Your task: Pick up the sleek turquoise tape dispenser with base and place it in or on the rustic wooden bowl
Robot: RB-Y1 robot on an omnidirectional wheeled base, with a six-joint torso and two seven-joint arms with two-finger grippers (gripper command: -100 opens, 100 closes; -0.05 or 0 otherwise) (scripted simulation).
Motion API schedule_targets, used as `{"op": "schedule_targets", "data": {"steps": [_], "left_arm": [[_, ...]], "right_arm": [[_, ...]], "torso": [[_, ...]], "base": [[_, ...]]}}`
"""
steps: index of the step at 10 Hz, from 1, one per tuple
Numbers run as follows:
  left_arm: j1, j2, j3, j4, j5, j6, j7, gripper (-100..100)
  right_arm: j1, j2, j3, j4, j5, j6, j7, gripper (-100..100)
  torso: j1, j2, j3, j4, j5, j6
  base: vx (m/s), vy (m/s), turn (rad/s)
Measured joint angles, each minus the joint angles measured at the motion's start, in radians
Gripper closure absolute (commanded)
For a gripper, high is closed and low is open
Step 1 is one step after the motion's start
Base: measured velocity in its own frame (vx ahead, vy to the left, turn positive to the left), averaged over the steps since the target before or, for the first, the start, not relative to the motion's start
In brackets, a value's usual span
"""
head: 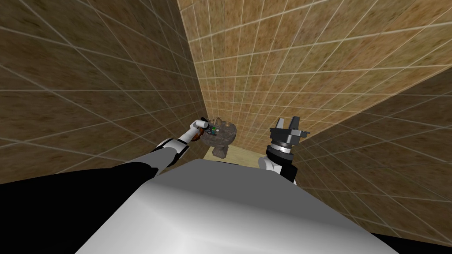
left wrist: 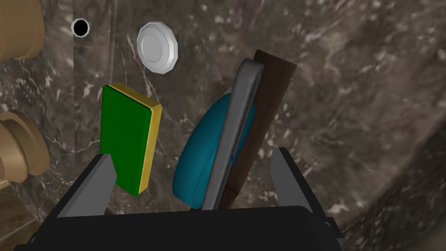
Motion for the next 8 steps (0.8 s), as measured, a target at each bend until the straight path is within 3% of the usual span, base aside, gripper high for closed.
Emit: {"op": "schedule_targets", "data": {"steps": [2,3,4,6,7,8], "left_arm": [[0.006,0.016,0.010,0.018,-0.003,0.037,0.002,-100],[0.005,0.017,0.011,0.021,-0.003,0.041,0.001,0],[0.005,0.017,0.011,0.021,-0.003,0.041,0.001,-100],[0.015,0.001,0.015,0.048,-0.017,0.014,-0.010,-100],[0.015,0.000,0.015,0.050,-0.018,0.011,-0.012,100],[0.016,-0.001,0.015,0.050,-0.018,0.012,-0.011,100]], "right_arm": [[0.000,0.000,0.000,0.000,0.000,0.000,0.000,0],[0.000,0.000,0.000,0.000,0.000,0.000,0.000,0],[0.000,0.000,0.000,0.000,0.000,0.000,0.000,0],[0.000,0.000,0.000,0.000,0.000,0.000,0.000,0],[0.000,0.000,0.000,0.000,0.000,0.000,0.000,0],[0.000,0.000,0.000,0.000,0.000,0.000,0.000,0]], "torso": [[0.000,0.000,0.000,0.000,0.000,0.000],[-0.001,0.002,0.001,0.000,0.000,0.000],[-0.002,0.003,0.002,0.001,0.000,0.000],[-0.002,0.002,0.001,0.000,0.000,0.000],[-0.003,0.003,0.001,0.000,0.000,0.000],[-0.002,0.003,0.002,0.001,-0.001,0.000]], "base": [[0.040,0.023,-0.005],[0.000,0.000,0.000],[0.026,0.004,-0.040],[0.026,0.001,-0.023],[0.000,0.000,0.000],[0.000,0.000,0.000]]}}
